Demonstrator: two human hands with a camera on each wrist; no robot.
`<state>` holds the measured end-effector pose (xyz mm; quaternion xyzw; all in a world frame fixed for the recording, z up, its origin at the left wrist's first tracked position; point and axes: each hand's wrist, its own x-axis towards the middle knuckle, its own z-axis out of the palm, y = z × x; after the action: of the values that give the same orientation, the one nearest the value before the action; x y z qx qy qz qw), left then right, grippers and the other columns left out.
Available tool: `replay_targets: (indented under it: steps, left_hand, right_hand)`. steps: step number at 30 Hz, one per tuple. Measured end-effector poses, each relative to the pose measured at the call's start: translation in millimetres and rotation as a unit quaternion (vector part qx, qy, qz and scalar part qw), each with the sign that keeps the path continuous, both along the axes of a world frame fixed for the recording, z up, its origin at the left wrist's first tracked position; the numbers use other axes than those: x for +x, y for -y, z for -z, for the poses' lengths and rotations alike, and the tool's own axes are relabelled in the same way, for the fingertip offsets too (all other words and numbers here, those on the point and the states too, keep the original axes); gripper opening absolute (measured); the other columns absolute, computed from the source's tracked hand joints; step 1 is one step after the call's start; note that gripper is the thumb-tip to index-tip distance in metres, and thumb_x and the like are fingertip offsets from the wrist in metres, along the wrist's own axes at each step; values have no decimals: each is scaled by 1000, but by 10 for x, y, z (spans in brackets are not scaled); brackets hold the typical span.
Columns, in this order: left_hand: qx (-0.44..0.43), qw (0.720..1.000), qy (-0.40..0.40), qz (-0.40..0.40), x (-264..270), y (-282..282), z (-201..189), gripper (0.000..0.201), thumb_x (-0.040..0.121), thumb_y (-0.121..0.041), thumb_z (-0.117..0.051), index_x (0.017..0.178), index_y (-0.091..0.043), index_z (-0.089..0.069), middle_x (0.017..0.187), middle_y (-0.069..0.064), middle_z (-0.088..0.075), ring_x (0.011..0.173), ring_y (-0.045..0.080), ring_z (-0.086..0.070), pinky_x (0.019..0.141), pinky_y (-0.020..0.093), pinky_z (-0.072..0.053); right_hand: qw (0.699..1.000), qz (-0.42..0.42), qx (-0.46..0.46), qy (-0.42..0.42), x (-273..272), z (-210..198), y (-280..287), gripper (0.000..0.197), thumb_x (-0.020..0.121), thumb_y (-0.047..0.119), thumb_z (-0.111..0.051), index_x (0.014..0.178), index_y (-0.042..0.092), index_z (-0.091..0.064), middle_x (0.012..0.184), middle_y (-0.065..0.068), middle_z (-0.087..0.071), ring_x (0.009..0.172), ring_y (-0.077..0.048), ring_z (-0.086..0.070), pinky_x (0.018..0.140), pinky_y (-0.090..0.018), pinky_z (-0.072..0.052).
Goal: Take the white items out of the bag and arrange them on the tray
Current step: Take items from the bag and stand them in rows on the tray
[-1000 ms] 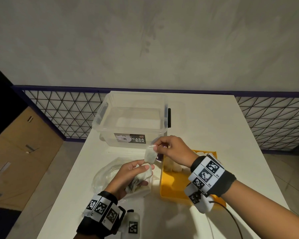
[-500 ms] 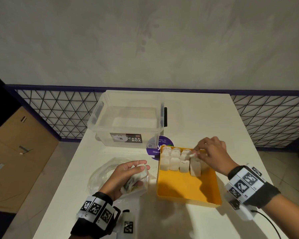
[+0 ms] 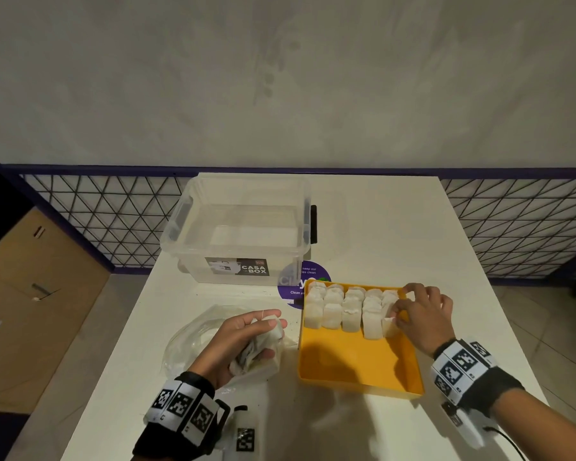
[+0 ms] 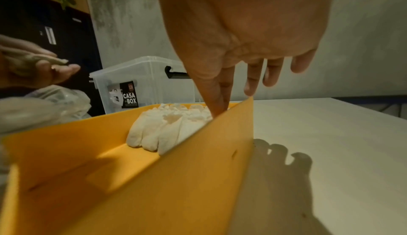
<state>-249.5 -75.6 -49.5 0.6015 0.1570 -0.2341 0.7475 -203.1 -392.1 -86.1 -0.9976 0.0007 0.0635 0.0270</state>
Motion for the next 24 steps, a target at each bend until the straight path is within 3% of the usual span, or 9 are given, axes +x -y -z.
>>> replay_targets:
  steps: [3,6,10,12,14,16,19,24]
  left_hand:
    - [-4,1000,-1,2,7,9,4,23,90,-10,-57,110,-15,-66,108,8,-72,103,23,-67,77,29,-56]
    - [-2,1000,-3,1,12,19,-10,24,90,-7,-56,112,-14,-64,106,7,-73,98,20,-69,69,26,-57]
    - [-6,1000,-3,-16,16,35,-25,24,91,-6,-55,112,-13,-64,104,7,-74,92,18,-71,63,25,-56]
    - [-10,1000,-3,-22,20,52,-36,25,91,-6,-55,114,-13,-63,104,6,-74,93,18,-71,62,25,-56]
    - [-13,1000,-3,-21,22,72,-55,26,92,-7,-55,116,-14,-62,106,6,-73,96,19,-71,62,25,-55]
    - [-15,1000,-3,-20,18,92,-67,27,92,-7,-55,117,-16,-62,109,6,-72,97,19,-70,62,25,-55]
    - [-16,1000,1,-12,10,123,-79,29,91,-9,-56,118,-17,-62,110,8,-72,95,19,-70,61,25,-53]
    - [-16,1000,13,-3,-8,147,-125,23,89,-8,-57,110,-13,-66,97,6,-73,78,13,-69,59,26,-54]
  right_hand:
    - [999,3,-32,17,46,27,-6,17,81,26,-63,96,24,-71,130,-5,-49,119,-30,-39,97,-44,-24]
    - [998,8,-61,-3,44,7,-14,16,73,24,-72,88,19,-71,122,-9,-55,113,-33,-45,95,-48,-30]
    - [999,-26,-36,14,24,-100,-91,36,43,14,-87,75,16,-70,99,-13,-63,88,-35,-57,76,-49,-46]
    - [996,-74,-15,42,9,-251,-245,37,50,18,-85,83,20,-68,102,-9,-61,92,-30,-55,77,-44,-46]
    - [989,-134,50,42,-19,-437,-456,29,75,23,-70,102,23,-62,116,-3,-53,108,-24,-46,90,-38,-36]
    - [969,-195,149,27,-61,-553,-680,26,89,27,-53,115,26,-55,123,4,-46,115,-15,-37,93,-27,-28]
    - [937,-232,259,-19,-116,-662,-1061,27,93,34,-47,118,26,-55,120,6,-50,113,-10,-38,91,-24,-29]
    - [919,-263,286,-70,-127,-660,-1472,30,93,36,-47,116,20,-58,111,-2,-55,105,-14,-41,83,-25,-28]
